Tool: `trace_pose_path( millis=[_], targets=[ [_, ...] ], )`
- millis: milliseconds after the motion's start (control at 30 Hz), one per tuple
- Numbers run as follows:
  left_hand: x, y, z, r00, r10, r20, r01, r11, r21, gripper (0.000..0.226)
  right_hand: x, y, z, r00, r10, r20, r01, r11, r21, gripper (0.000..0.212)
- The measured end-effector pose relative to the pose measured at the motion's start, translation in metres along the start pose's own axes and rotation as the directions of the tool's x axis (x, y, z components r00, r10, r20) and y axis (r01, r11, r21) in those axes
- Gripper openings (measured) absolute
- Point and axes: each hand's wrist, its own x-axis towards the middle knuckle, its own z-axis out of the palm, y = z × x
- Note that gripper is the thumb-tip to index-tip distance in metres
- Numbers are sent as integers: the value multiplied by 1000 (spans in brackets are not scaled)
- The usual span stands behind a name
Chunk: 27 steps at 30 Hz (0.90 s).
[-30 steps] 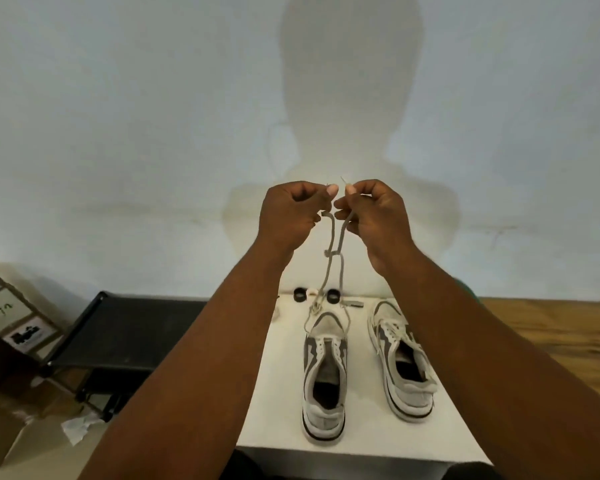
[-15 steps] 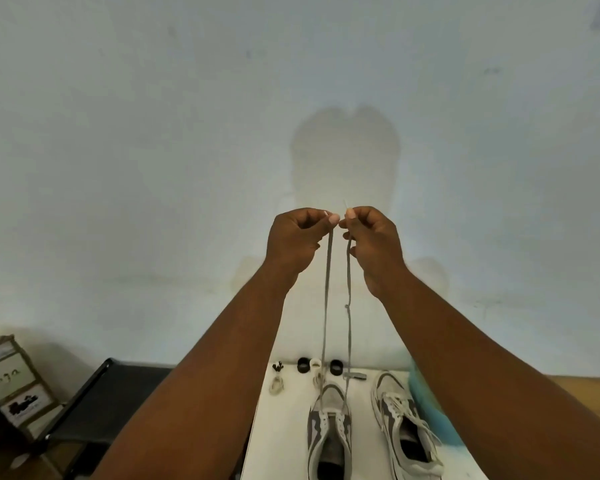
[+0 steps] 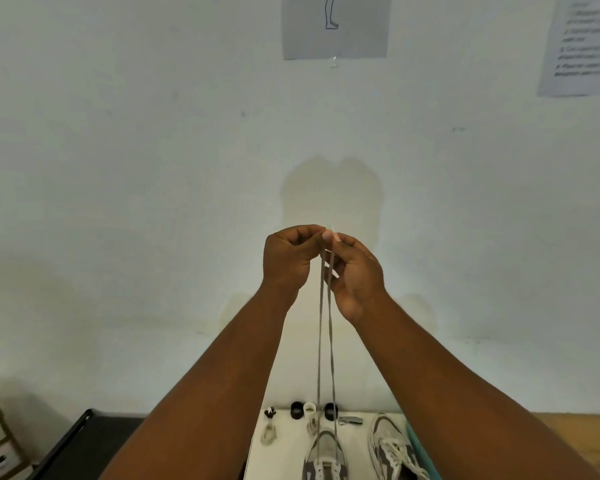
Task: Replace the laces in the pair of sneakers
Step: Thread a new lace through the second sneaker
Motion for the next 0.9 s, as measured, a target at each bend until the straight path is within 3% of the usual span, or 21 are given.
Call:
trace_pose_path(
  millis=[300, 567, 900],
  targets=[
    [-9, -4, 13, 999, 6, -49, -12, 992, -123, 12, -9, 9, 2, 998, -26, -65, 31, 997, 76, 19],
    [-5, -7, 15, 995, 13, -101, -33, 980, -195, 14, -6, 1, 3, 998, -41, -42, 44, 996, 74, 9],
    [-3, -5, 20, 993, 55, -102, -71, 984, -166, 13, -6, -4, 1, 997, -71, -33, 73, 995, 64, 12]
  ],
)
